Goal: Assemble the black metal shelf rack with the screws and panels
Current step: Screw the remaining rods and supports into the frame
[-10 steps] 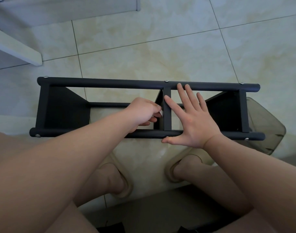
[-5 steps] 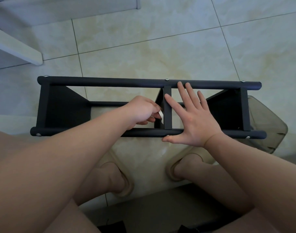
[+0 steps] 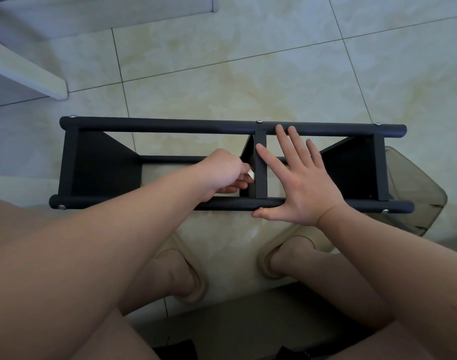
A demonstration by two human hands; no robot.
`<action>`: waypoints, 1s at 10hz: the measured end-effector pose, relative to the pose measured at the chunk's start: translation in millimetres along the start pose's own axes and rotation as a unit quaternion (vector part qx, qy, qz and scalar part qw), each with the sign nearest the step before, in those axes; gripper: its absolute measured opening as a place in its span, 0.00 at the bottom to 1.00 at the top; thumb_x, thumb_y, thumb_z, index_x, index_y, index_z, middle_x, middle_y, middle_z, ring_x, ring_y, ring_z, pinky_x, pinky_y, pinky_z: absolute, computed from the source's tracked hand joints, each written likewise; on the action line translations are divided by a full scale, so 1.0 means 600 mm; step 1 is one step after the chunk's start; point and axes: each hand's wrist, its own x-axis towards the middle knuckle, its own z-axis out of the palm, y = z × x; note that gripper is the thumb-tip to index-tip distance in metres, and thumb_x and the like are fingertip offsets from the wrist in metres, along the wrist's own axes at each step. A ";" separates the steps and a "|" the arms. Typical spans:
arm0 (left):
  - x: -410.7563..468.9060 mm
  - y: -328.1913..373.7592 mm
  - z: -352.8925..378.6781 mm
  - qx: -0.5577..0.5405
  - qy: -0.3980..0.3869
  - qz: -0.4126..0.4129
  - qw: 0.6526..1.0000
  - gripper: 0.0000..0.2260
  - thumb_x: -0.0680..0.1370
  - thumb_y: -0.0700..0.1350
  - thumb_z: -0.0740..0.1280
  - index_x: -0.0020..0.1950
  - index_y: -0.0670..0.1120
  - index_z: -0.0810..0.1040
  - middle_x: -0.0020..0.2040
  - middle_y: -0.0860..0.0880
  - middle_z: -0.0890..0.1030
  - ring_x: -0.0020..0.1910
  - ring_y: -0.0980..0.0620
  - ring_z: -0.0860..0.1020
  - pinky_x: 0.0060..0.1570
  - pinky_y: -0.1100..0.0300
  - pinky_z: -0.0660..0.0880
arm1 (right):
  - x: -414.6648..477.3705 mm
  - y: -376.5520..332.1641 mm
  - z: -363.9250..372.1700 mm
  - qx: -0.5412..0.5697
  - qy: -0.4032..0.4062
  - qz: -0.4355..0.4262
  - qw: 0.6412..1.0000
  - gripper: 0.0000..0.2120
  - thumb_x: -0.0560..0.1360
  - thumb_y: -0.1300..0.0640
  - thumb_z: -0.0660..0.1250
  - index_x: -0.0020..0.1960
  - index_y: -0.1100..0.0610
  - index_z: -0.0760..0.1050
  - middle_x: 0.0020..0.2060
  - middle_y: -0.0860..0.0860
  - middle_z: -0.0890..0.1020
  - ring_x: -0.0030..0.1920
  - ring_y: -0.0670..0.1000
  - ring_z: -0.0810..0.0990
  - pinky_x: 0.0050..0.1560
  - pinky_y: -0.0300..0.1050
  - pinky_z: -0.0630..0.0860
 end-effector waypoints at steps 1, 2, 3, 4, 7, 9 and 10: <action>0.001 0.000 -0.003 0.011 -0.008 0.000 1.000 0.07 0.82 0.43 0.62 0.55 0.43 0.78 0.42 0.49 0.85 0.41 0.53 0.82 0.48 0.59 0.77 | 0.000 0.000 0.000 0.001 0.001 0.000 1.000 0.57 0.65 0.18 0.55 0.84 0.48 0.49 0.82 0.59 0.44 0.82 0.62 0.40 0.79 0.66 0.46; 0.001 0.001 -0.005 0.014 -0.015 -0.004 1.000 0.07 0.83 0.43 0.61 0.55 0.43 0.78 0.42 0.49 0.85 0.41 0.53 0.81 0.46 0.60 0.77 | 0.000 0.000 -0.001 0.006 0.003 -0.001 1.000 0.57 0.65 0.18 0.55 0.84 0.49 0.50 0.82 0.59 0.44 0.82 0.62 0.41 0.79 0.67 0.47; 0.001 0.002 -0.008 0.020 -0.025 -0.008 0.999 0.06 0.83 0.42 0.60 0.51 0.44 0.76 0.41 0.50 0.84 0.41 0.54 0.81 0.43 0.61 0.76 | 0.000 0.000 -0.001 0.005 0.001 -0.001 1.000 0.57 0.65 0.18 0.55 0.84 0.49 0.50 0.82 0.59 0.44 0.82 0.62 0.41 0.79 0.67 0.47; 0.001 0.001 -0.012 0.032 -0.037 -0.007 0.999 0.07 0.84 0.42 0.59 0.48 0.46 0.75 0.42 0.50 0.84 0.43 0.54 0.80 0.45 0.60 0.75 | 0.000 0.000 -0.001 0.004 0.001 0.000 1.000 0.57 0.65 0.18 0.55 0.84 0.48 0.49 0.82 0.59 0.44 0.82 0.62 0.41 0.79 0.67 0.47; -0.002 0.000 -0.026 0.084 -0.056 0.014 0.995 0.08 0.83 0.40 0.60 0.46 0.47 0.76 0.43 0.50 0.85 0.44 0.54 0.80 0.45 0.60 0.74 | 0.000 0.001 0.003 0.001 0.012 -0.003 1.000 0.57 0.65 0.18 0.56 0.84 0.49 0.50 0.82 0.60 0.45 0.82 0.63 0.42 0.79 0.68 0.48; -0.002 -0.006 -0.037 0.126 -0.079 0.033 0.988 0.10 0.83 0.39 0.61 0.45 0.46 0.78 0.45 0.49 0.85 0.47 0.53 0.80 0.45 0.60 0.75 | 0.000 0.002 0.004 -0.003 0.009 -0.004 1.000 0.57 0.65 0.17 0.54 0.84 0.48 0.49 0.82 0.59 0.44 0.82 0.62 0.41 0.79 0.67 0.47; -0.004 -0.006 -0.040 0.145 -0.088 0.040 0.985 0.10 0.84 0.39 0.61 0.45 0.46 0.78 0.46 0.49 0.85 0.47 0.53 0.79 0.46 0.60 0.75 | 0.000 0.002 0.003 0.000 0.008 -0.003 1.000 0.57 0.65 0.17 0.54 0.84 0.48 0.49 0.82 0.59 0.44 0.82 0.62 0.40 0.79 0.67 0.47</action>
